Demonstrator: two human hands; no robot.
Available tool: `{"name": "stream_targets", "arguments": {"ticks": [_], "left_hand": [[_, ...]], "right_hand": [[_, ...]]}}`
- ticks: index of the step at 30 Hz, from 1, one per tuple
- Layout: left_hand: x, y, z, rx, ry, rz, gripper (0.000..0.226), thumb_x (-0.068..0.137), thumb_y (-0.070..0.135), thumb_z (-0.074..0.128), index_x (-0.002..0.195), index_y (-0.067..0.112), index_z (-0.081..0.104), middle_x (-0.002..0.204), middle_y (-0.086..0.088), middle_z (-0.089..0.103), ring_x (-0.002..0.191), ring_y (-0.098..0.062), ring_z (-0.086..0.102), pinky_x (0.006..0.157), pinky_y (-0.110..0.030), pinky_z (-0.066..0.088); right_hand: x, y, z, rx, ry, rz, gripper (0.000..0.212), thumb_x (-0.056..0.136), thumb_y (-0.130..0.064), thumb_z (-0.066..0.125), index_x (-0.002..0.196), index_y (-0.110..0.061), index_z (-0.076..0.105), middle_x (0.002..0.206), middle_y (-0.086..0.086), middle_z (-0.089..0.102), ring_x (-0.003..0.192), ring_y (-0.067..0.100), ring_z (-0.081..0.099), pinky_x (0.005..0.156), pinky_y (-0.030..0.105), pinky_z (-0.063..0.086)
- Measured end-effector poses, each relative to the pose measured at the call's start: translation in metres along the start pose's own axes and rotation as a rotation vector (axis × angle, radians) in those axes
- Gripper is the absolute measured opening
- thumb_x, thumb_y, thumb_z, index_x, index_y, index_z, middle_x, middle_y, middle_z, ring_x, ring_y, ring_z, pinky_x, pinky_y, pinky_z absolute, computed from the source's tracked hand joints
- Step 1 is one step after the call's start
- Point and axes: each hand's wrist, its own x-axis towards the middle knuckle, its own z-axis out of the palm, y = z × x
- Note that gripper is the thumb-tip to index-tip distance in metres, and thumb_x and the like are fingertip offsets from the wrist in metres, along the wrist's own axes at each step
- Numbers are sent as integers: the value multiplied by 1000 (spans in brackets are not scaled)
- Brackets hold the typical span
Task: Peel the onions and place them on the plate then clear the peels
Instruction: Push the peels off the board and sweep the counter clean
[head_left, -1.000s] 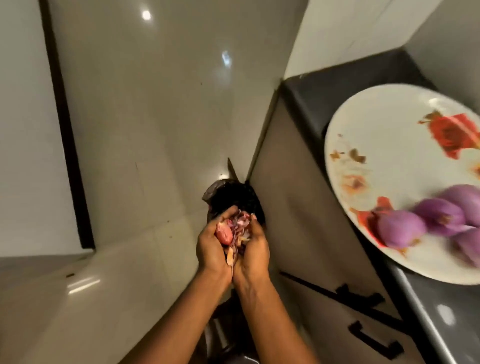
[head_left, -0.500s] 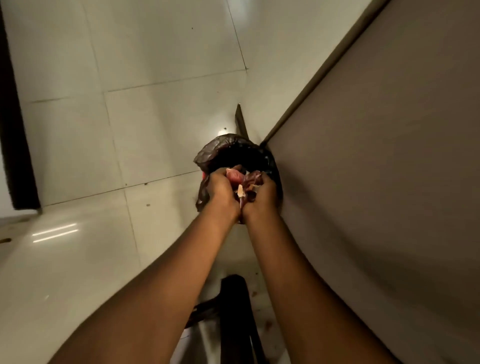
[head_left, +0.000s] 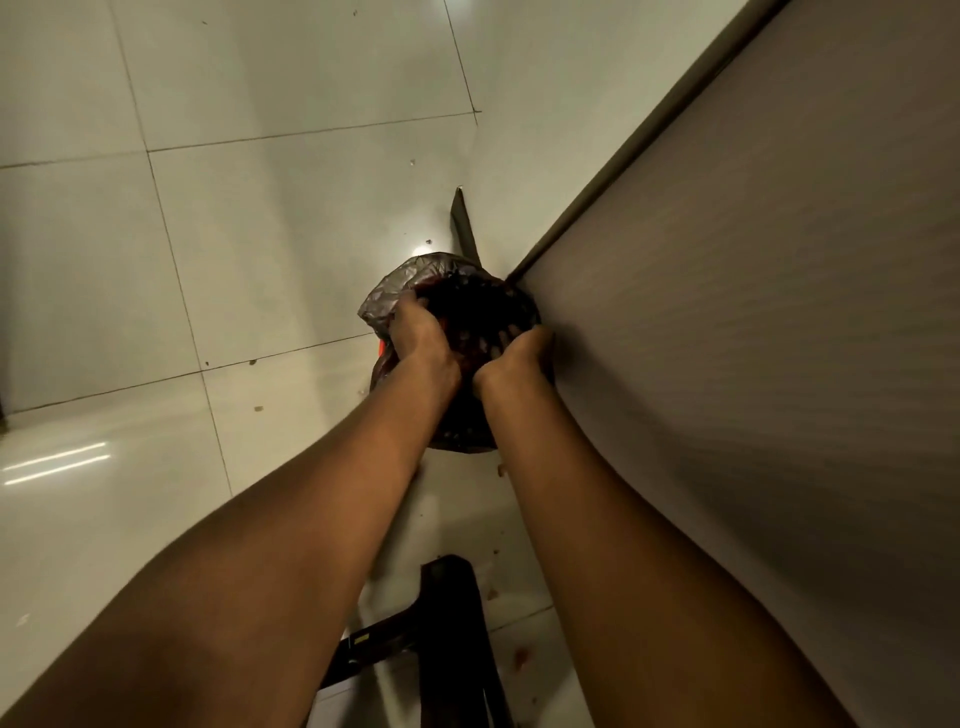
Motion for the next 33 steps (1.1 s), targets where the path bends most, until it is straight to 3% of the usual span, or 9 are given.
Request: {"name": "stream_targets", "arguments": {"ticks": [2, 4, 6, 9, 13, 16, 20, 23, 33], "left_hand": [[1, 1, 3, 26, -25, 44, 34, 103, 35, 47, 113, 15, 73, 108, -11, 76, 100, -31, 72, 81, -42, 63], [-6, 3, 3, 40, -57, 40, 32, 104, 29, 45, 106, 15, 74, 104, -7, 76, 95, -26, 73, 68, -30, 59], [-12, 3, 2, 50, -78, 49, 32, 104, 28, 47, 108, 13, 75, 108, -9, 79, 103, -28, 74, 70, -30, 57], [-30, 6, 0, 96, -134, 75, 38, 107, 29, 47, 125, 5, 71, 104, -8, 78, 100, -26, 74, 76, -31, 58], [-74, 11, -17, 141, -241, 117, 37, 111, 29, 43, 122, 9, 72, 92, 1, 81, 84, -14, 78, 75, -25, 61], [-122, 21, -38, 192, -251, 219, 38, 110, 30, 45, 127, 9, 72, 114, -3, 80, 110, -19, 75, 96, -31, 59], [-208, 29, -69, 259, -285, 347, 40, 112, 30, 40, 130, 11, 70, 126, -6, 76, 123, -20, 70, 115, -41, 48], [-288, 28, -84, 191, -359, 335, 43, 112, 29, 37, 133, 5, 67, 129, -12, 74, 124, -24, 69, 115, -44, 48], [-545, -24, -92, 107, -630, 192, 37, 108, 26, 39, 105, 5, 69, 98, -14, 74, 95, -26, 71, 102, -43, 52]], "right_hand": [[-18, -15, 5, 35, 77, 15, 59, 98, -52, 49, 144, -16, 56, 148, 10, 57, 123, 28, 59, 89, 37, 48], [-32, -23, 8, 56, 27, -39, 49, 105, -42, 47, 144, -13, 57, 140, 9, 61, 112, 24, 61, 73, 29, 49], [-48, -24, 10, 28, -78, -90, 40, 107, -36, 49, 136, -12, 64, 128, 5, 68, 106, 18, 66, 66, 27, 49], [-66, -24, 13, -77, -223, -160, 29, 109, -32, 50, 111, -17, 75, 109, 2, 76, 101, 15, 72, 77, 28, 55], [-99, -26, -7, -87, -296, -182, 32, 112, -38, 45, 107, -26, 74, 118, 1, 74, 109, 15, 69, 82, 28, 56], [-145, -37, -41, 69, -296, -170, 29, 112, -35, 45, 114, -21, 71, 126, 3, 72, 124, 20, 65, 89, 28, 55], [-236, -43, -91, 132, -350, -156, 34, 112, -33, 46, 129, -15, 69, 126, 2, 76, 119, 14, 71, 97, 29, 55], [-318, -46, -137, 225, -431, -159, 39, 113, -31, 42, 138, -11, 63, 131, 4, 74, 122, 15, 71, 111, 35, 49], [-552, -73, -296, 566, -358, -170, 33, 104, -19, 54, 124, 1, 71, 130, 18, 73, 128, 31, 67, 116, 44, 47]]}}
